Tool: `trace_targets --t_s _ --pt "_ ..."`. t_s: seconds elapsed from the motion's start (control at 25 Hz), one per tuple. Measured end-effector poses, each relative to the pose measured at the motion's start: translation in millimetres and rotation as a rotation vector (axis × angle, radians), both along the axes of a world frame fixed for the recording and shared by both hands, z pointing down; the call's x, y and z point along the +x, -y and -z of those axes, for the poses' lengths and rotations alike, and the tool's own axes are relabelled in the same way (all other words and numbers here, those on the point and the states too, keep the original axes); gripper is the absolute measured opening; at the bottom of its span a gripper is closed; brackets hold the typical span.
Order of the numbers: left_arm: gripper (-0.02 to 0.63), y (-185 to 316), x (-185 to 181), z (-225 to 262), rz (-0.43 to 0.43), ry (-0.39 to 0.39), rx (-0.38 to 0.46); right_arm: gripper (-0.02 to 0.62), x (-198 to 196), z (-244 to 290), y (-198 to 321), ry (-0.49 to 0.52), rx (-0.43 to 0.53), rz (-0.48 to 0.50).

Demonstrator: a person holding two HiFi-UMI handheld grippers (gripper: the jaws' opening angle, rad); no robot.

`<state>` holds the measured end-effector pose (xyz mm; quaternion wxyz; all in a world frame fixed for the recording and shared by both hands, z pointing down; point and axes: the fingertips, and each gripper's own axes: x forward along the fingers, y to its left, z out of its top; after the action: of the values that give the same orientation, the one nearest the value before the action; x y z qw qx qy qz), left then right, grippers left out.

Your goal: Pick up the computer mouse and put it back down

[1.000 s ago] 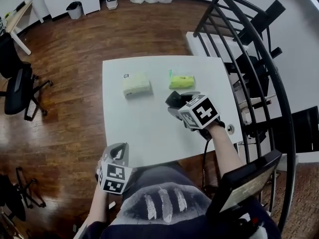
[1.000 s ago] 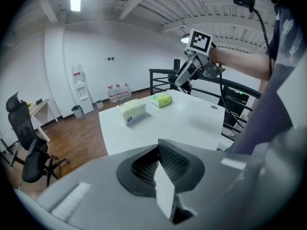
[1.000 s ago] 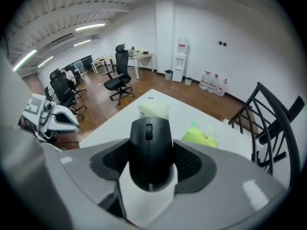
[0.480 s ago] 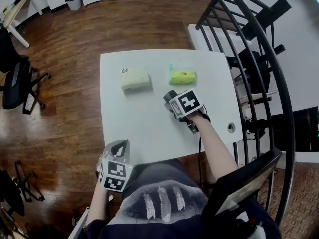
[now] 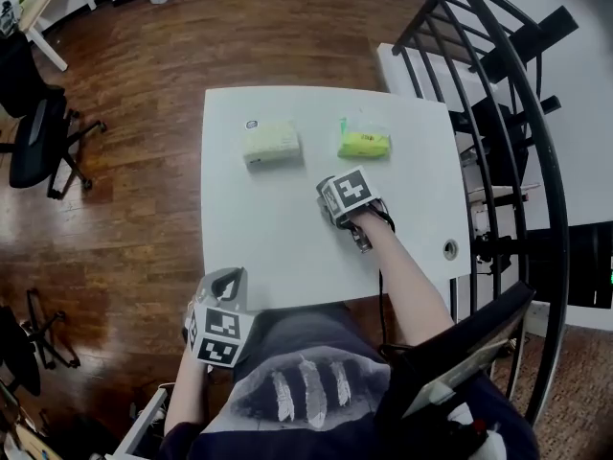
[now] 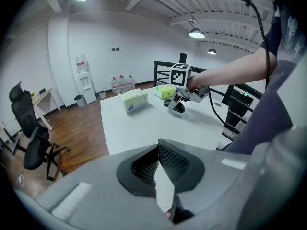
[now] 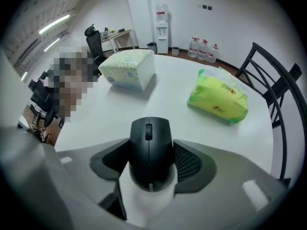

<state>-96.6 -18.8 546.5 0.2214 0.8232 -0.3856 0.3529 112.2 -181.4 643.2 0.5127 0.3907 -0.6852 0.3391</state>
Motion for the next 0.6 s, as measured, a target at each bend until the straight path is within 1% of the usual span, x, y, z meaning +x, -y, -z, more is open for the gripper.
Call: trace_targets --t_s 0.16,0.28,0.52,0.6 --pt "0.015 -2.0 -3.2 0.6 0.017 0.012 -0.011 0.29 -0.4 -11.0 3.4 0.004 -0.006 -0.028" --pt "0.015 -5.7 -5.5 3.3 0.033 0.022 -0.015 0.291 5.3 -18.3 5.4 -0.016 0.006 -0.039" --pt "0.015 -12.4 -19.0 0.8 0.066 0.046 -0.025 0.298 4.1 -27.1 8.5 -0.032 0.012 -0.016" --pt "0.015 -14.4 -18.1 -1.9 0.069 0.044 -0.023 0.298 5.0 -24.5 8.4 -0.032 0.032 -0.001"
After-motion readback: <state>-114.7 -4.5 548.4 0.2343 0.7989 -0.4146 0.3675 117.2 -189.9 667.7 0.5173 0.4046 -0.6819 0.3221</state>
